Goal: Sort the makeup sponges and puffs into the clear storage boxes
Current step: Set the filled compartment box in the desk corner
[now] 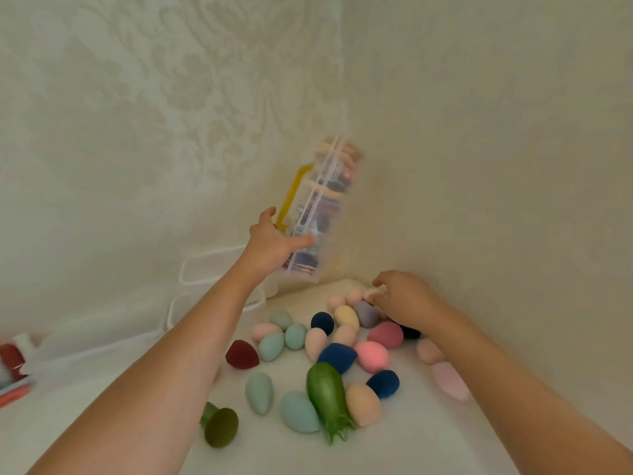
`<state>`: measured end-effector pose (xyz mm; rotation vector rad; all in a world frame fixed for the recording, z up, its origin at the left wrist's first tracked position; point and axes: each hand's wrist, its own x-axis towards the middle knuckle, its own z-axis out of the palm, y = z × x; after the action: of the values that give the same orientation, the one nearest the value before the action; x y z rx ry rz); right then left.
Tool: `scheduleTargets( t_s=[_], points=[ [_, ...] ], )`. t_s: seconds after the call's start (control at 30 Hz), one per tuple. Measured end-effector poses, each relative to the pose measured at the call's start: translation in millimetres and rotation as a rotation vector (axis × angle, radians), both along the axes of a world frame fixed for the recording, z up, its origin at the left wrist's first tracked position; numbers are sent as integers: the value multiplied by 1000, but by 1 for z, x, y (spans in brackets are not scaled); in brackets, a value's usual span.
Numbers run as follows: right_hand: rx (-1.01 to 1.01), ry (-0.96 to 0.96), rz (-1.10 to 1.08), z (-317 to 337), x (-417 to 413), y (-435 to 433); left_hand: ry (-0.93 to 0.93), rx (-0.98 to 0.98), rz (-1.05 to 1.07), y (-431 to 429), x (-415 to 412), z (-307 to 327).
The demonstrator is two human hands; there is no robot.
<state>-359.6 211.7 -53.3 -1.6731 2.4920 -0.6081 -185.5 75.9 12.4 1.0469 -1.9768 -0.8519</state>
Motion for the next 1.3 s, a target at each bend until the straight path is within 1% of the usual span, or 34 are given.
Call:
scheduleTargets(
  t_s=[0.13, 0.33, 0.5, 0.6, 0.7, 0.9, 1.1, 1.2, 1.3],
  points=[
    [77, 17, 22, -10, -4, -24, -98, -132, 12, -5, -18, 5],
    [158, 126, 90, -21, -3, -60, -229, -217, 51, -21, -34, -3],
    [228, 149, 126, -27, 0, -75, -332, -188, 78, -26, -41, 0],
    [279, 170, 154, -32, 0, -78, -456, -180, 58, -29, -31, 1],
    [324, 130, 174, -38, 0, -78, -589, -218, 38, -36, -21, -12],
    [185, 56, 150, -43, 3, -82, -738, -187, 38, -43, -18, -35],
    [67, 87, 53, -53, 16, -77, -906, -163, 120, -47, -29, -40],
    [-7, 121, 18, -63, 17, -76, -953, -152, 130, -53, -34, -46],
    [-49, 117, 14, -70, 15, -77, -951, -168, 116, -58, -37, -53]
  ],
)
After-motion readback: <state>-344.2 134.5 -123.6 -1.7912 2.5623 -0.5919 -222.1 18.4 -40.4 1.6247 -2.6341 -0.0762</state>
